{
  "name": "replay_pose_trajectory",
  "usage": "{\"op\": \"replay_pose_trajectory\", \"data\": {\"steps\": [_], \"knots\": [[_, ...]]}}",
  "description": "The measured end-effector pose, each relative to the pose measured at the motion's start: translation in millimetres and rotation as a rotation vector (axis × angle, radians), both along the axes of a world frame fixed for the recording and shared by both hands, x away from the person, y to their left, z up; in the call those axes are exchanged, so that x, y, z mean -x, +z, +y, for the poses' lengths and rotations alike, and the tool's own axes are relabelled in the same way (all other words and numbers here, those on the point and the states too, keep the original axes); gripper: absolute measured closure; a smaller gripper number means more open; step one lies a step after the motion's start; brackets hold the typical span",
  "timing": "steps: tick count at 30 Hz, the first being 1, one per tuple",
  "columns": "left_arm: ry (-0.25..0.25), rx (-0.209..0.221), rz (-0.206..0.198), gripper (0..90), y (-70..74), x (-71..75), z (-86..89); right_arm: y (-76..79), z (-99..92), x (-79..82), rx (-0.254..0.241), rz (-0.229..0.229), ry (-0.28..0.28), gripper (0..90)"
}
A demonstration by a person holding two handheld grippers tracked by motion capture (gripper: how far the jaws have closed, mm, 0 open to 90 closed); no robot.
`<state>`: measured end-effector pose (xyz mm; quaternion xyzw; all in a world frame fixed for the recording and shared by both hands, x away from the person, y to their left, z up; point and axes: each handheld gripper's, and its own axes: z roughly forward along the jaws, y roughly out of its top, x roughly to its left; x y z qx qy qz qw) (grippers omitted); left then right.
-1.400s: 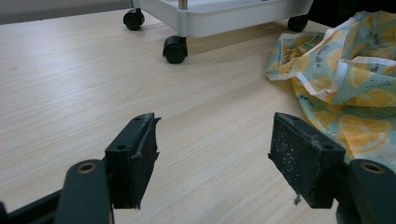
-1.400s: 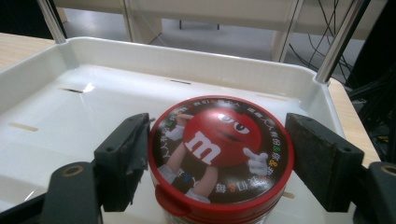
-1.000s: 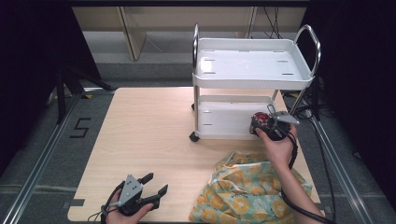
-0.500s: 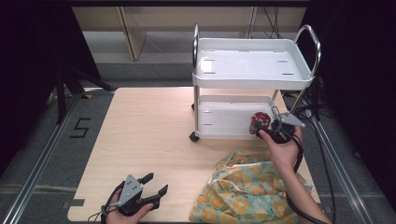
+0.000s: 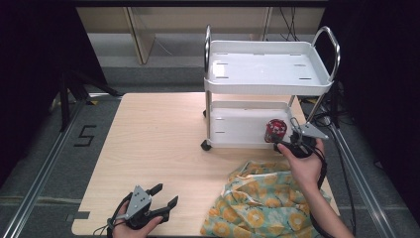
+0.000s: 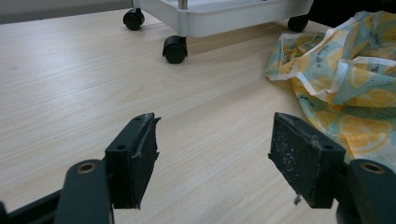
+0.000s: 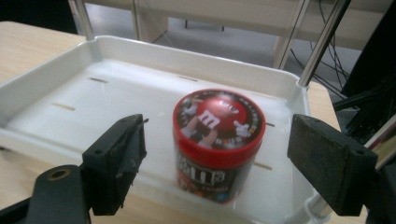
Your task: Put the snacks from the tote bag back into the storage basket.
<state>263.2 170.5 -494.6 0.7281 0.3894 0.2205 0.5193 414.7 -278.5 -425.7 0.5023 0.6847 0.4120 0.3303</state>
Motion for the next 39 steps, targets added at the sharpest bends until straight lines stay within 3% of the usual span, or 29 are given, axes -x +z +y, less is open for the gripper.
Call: {"op": "replay_pose_trajectory", "data": {"steps": [15,18,22,23,26,27,34,36,37,39], "knots": [[-0.002,-0.004,-0.005,31.3,0.2,-0.3,0.7,-1.0,-7.8,24.2,-0.021,0.014,0.025,20.1],[0.001,0.001,-0.003,31.3,0.0,-0.2,0.7,-1.5,-12.1,27.2,-0.001,-0.002,0.043,20.1],[0.007,0.011,0.000,31.3,-0.2,0.0,-0.2,-1.8,-14.4,35.0,-0.014,0.003,0.026,20.1],[0.002,-0.003,-0.002,31.3,0.1,-0.2,0.8,-3.0,-15.1,36.4,-0.014,-0.013,0.022,20.1],[0.004,-0.008,-0.003,31.3,0.5,0.1,0.9,-3.2,-16.4,41.3,-0.022,0.004,0.027,20.1],[0.008,-0.006,-0.001,31.4,0.5,0.3,0.8,-3.4,-18.3,42.3,-0.005,-0.005,0.031,20.1],[0.007,0.001,-0.001,31.3,0.0,-0.3,0.8,-5.4,-18.5,54.1,-0.016,0.006,0.040,20.3],[0.009,-0.004,-0.002,31.3,0.2,-0.1,1.2,-5.9,-18.9,57.2,-0.008,0.011,0.042,20.3],[0.006,-0.002,-0.002,31.3,0.2,-0.4,1.5,-6.5,-20.7,56.8,0.017,-0.010,0.061,20.2],[0.008,-0.003,-0.003,31.4,0.1,-0.4,1.7,-7.6,-18.5,60.8,-0.008,0.011,0.054,20.3]]}}
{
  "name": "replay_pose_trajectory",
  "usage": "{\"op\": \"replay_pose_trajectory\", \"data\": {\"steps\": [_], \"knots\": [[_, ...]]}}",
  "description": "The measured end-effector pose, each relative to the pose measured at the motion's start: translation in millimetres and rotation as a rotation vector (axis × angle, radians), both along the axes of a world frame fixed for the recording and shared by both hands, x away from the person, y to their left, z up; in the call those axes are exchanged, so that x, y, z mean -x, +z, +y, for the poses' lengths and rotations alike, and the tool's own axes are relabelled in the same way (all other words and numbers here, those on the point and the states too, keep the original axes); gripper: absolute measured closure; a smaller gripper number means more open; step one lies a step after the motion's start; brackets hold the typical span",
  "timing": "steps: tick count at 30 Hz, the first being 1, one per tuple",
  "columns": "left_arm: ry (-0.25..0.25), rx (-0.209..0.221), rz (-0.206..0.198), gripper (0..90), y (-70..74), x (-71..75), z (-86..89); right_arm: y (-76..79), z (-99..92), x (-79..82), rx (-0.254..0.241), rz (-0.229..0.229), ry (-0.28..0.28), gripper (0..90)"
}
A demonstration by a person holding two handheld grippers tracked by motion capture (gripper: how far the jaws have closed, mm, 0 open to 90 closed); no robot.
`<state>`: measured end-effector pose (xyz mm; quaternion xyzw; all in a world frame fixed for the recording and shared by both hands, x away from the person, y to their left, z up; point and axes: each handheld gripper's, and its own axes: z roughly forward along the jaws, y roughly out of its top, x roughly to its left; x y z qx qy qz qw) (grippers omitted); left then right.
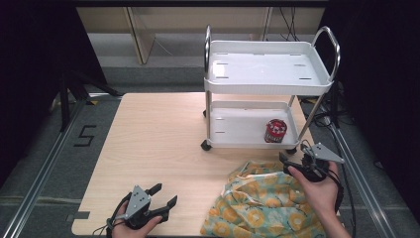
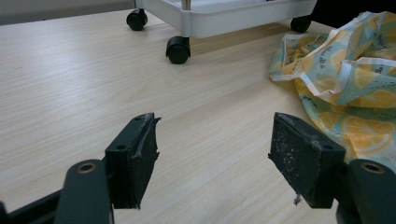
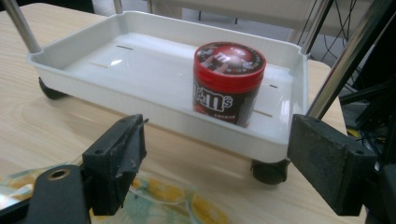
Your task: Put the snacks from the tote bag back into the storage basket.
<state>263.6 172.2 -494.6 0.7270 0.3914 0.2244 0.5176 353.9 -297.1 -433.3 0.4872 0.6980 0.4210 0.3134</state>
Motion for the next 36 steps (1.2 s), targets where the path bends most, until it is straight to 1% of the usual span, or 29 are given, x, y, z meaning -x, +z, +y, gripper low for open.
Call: {"op": "replay_pose_trajectory", "data": {"steps": [1,2,3,6,7,8,9,10,11,12,13,15,16,17,18,19,20,22,23,24,26,27,28,29,30,32,33,34,36], "knots": [[0.003,-0.002,0.001,31.3,0.3,0.3,0.0,-0.2,0.6,2.0,-0.001,0.009,-0.002,20.3],[0.005,0.003,0.000,31.3,0.3,0.5,-0.4,-1.4,0.3,2.5,0.006,-0.007,0.009,20.3],[0.004,-0.002,0.000,31.3,0.5,0.6,0.0,-1.7,1.5,4.0,-0.002,-0.002,0.003,20.3],[0.006,-0.001,0.001,31.3,0.4,0.6,0.0,-2.0,2.8,8.9,-0.001,0.007,0.013,20.3],[0.003,-0.004,-0.001,31.3,0.5,0.3,0.3,-2.2,1.3,8.8,0.022,-0.015,0.033,20.3],[0.010,0.007,0.007,31.4,0.3,0.9,-0.3,-2.1,2.1,10.5,0.009,-0.007,0.033,20.3],[0.018,0.011,0.010,31.3,0.3,1.3,-0.5,-2.8,2.4,12.0,0.016,-0.002,0.034,20.4],[0.014,0.004,0.003,31.3,0.6,1.0,0.1,-2.4,2.4,13.4,0.013,-0.004,0.044,20.4],[0.014,0.001,0.002,31.3,0.6,0.9,0.1,-2.8,4.7,16.1,-0.007,0.004,0.032,20.4],[0.013,0.003,0.002,31.3,0.6,0.9,0.2,-2.6,4.8,18.1,-0.003,0.011,0.034,20.4],[0.013,0.004,0.001,31.3,0.5,0.9,0.2,-3.5,4.1,18.5,0.008,-0.001,0.045,20.4],[0.015,0.003,0.001,31.3,0.7,0.9,0.2,-3.9,3.8,21.4,0.007,0.010,0.049,20.4],[0.015,0.004,0.001,31.3,0.6,0.8,0.2,-4.9,2.9,21.8,0.012,-0.005,0.062,20.4],[0.013,0.005,0.001,31.3,0.6,0.8,0.2,-5.1,4.1,25.1,0.005,0.016,0.047,20.4],[0.013,0.004,0.002,31.3,0.6,0.7,0.3,-6.4,4.2,25.3,0.005,0.002,0.048,20.4],[0.011,0.002,0.000,31.3,0.6,0.5,0.4,-6.8,3.8,26.8,0.010,0.013,0.057,20.4],[0.011,0.002,0.001,31.3,0.6,0.5,0.5,-7.9,5.3,28.8,-0.008,0.021,0.046,20.4],[0.013,0.003,0.002,31.3,0.6,0.7,0.4,-9.3,6.0,32.5,-0.006,0.035,0.061,20.4],[0.014,0.003,0.002,31.4,0.6,0.7,0.5,-9.9,6.9,34.1,-0.013,0.036,0.052,20.4],[0.014,0.003,0.002,31.3,0.6,0.7,0.5,-11.1,6.4,34.3,-0.001,0.021,0.062,20.4],[0.015,0.010,0.002,31.4,0.5,0.7,0.2,-11.6,5.1,36.2,0.022,0.018,0.084,20.4],[0.015,0.009,0.002,31.3,0.4,0.6,0.2,-12.1,7.5,39.6,-0.005,0.041,0.064,20.4],[0.015,0.012,0.001,31.3,0.4,0.6,0.0,-13.1,4.8,38.1,0.023,0.016,0.097,20.4],[0.016,0.010,0.002,31.3,0.4,0.6,0.1,-13.4,5.1,39.5,0.019,0.021,0.092,20.4],[0.016,0.010,0.001,31.3,0.4,0.7,0.0,-13.9,4.4,40.1,0.027,0.010,0.098,20.4],[0.010,0.000,-0.002,31.4,0.5,0.3,0.6,-15.3,4.3,43.3,0.020,0.020,0.097,20.4],[0.017,0.015,0.002,31.4,0.2,0.7,-0.5,-15.6,3.6,44.2,0.026,0.027,0.104,20.4],[0.013,0.012,-0.001,31.3,0.2,0.4,-0.3,-17.3,3.8,45.2,0.022,0.019,0.105,20.5],[0.013,0.012,0.000,31.4,0.2,0.4,-0.3,-19.2,4.4,47.5,0.017,0.032,0.101,20.5]]}}
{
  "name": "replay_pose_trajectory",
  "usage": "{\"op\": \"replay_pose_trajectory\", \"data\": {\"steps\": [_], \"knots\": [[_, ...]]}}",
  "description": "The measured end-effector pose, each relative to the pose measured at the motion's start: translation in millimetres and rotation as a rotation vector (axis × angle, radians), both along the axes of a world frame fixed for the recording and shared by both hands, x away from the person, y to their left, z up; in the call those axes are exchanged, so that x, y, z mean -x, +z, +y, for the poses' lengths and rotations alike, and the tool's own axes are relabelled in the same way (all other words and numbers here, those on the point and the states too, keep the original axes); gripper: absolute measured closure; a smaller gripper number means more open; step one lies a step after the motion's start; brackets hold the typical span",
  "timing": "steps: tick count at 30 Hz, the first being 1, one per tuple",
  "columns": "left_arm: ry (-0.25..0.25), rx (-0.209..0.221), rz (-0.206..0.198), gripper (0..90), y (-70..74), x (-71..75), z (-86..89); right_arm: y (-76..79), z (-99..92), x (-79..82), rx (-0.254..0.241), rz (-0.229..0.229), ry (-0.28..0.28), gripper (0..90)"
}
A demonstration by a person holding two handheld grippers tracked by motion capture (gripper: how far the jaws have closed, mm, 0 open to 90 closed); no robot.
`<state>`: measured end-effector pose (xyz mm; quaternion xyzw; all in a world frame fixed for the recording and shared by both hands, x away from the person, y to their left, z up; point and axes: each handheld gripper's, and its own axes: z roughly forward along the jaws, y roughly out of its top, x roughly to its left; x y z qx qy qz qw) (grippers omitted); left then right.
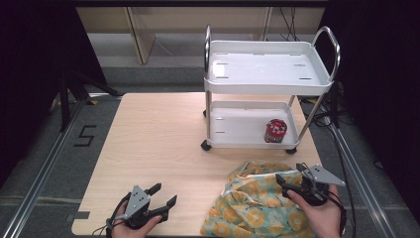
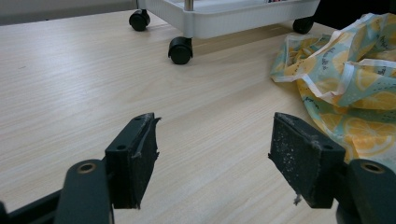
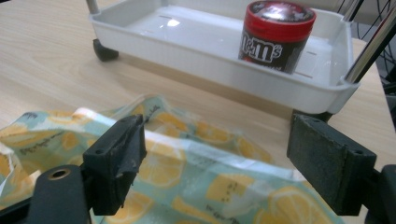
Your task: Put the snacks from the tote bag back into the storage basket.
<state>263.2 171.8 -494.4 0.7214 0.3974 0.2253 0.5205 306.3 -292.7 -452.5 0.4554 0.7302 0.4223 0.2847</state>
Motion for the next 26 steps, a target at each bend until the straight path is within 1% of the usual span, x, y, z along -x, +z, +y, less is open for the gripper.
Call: {"op": "replay_pose_trajectory", "data": {"steps": [1,2,3,5,6,8,9,10,11,12,13,15,16,17,18,19,20,21,22,25,26], "knots": [[0.001,-0.004,0.002,31.3,0.1,0.1,0.4,-1.0,0.0,0.7,0.004,-0.005,0.006,20.5],[0.003,-0.005,0.003,31.3,0.2,0.2,0.4,-2.2,1.4,2.7,-0.001,0.002,-0.003,20.5],[0.003,-0.005,0.004,31.3,0.1,0.2,0.4,-3.4,1.1,3.0,0.000,0.002,0.011,20.5],[0.003,-0.005,0.003,31.3,0.0,0.2,0.4,-5.6,2.5,5.6,-0.008,0.020,0.009,20.5],[0.004,0.003,0.003,31.3,-0.1,0.2,-0.2,-6.4,3.0,6.1,-0.014,0.022,0.015,20.5],[0.002,0.001,0.001,31.3,0.0,0.2,0.1,-8.0,3.9,7.7,-0.014,0.028,0.014,20.5],[0.003,-0.001,0.002,31.4,0.0,0.3,0.2,-8.6,3.5,7.5,-0.002,0.024,0.016,20.5],[0.001,-0.008,0.003,31.3,0.2,0.3,0.9,-9.5,4.3,8.6,-0.005,0.025,0.016,20.4],[0.003,-0.002,0.002,31.4,0.1,0.3,0.4,-10.0,4.7,9.5,-0.010,0.030,0.021,20.5],[0.003,-0.002,0.000,31.3,0.1,0.3,0.4,-10.7,4.6,9.7,-0.005,0.028,0.020,20.5],[0.002,-0.008,0.001,31.3,0.2,0.4,0.8,-11.8,5.5,10.8,-0.012,0.033,0.026,20.6],[-0.002,-0.012,0.000,31.3,0.3,0.2,0.8,-13.5,5.8,11.8,-0.008,0.032,0.024,20.6],[-0.001,-0.009,0.001,31.3,0.2,0.4,0.6,-14.3,6.7,13.1,-0.013,0.038,0.010,20.6],[0.002,-0.007,0.001,31.3,0.2,0.6,0.4,-14.8,6.0,12.5,-0.016,0.035,0.024,20.6],[0.001,-0.007,0.000,31.3,0.3,0.5,0.5,-15.6,5.4,12.5,-0.014,0.032,0.023,20.7],[0.000,-0.008,0.002,31.3,0.4,0.4,0.4,-15.8,4.4,12.4,0.004,0.023,0.029,20.8],[-0.004,-0.010,0.000,31.3,0.4,0.0,0.5,-16.3,4.4,12.7,-0.003,0.022,0.029,20.8],[-0.009,-0.013,-0.002,31.3,0.5,-0.3,0.5,-16.9,5.1,12.9,-0.014,0.011,0.021,20.8],[-0.006,-0.009,0.000,31.4,0.4,-0.1,0.0,-16.9,5.0,13.1,-0.009,0.006,0.018,20.8],[-0.012,0.006,-0.003,31.3,-0.1,-0.7,-1.5,-16.7,4.6,13.2,-0.021,0.003,0.015,20.8],[-0.018,-0.003,-0.007,31.3,0.1,-1.1,-1.2,-17.0,4.5,13.1,-0.027,0.003,0.017,20.8]]}}
